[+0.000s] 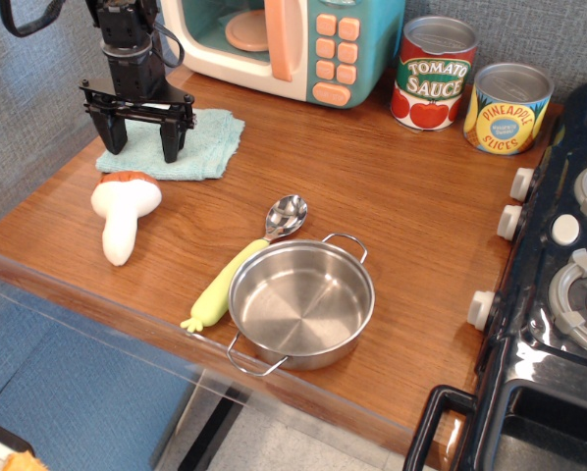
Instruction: Put the blue cloth between the silver pan and the cans
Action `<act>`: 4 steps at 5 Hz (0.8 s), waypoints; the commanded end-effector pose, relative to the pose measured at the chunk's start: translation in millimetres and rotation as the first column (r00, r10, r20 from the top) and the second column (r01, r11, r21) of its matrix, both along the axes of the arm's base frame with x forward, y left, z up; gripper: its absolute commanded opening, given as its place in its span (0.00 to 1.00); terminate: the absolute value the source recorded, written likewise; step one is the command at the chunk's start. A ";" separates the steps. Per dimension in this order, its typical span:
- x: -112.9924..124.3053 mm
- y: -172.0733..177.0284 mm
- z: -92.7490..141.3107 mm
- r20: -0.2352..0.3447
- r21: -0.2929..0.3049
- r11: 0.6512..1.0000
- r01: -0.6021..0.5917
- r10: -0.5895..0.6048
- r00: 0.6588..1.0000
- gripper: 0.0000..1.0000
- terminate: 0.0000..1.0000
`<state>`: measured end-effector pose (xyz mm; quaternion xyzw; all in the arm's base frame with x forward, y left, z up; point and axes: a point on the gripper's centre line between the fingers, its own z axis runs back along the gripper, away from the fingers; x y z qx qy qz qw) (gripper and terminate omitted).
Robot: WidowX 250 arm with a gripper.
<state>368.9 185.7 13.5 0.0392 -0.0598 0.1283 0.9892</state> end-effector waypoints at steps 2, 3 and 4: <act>10.6 -114.7 15.3 0.069 -0.019 0.974 0.228 -0.226 0.972 1.00 0.00; 18.5 -151.4 11.4 0.067 -0.026 0.967 0.253 -0.251 0.966 1.00 0.00; 26.1 -192.6 6.1 0.040 -0.028 0.970 0.240 -0.239 0.970 1.00 0.00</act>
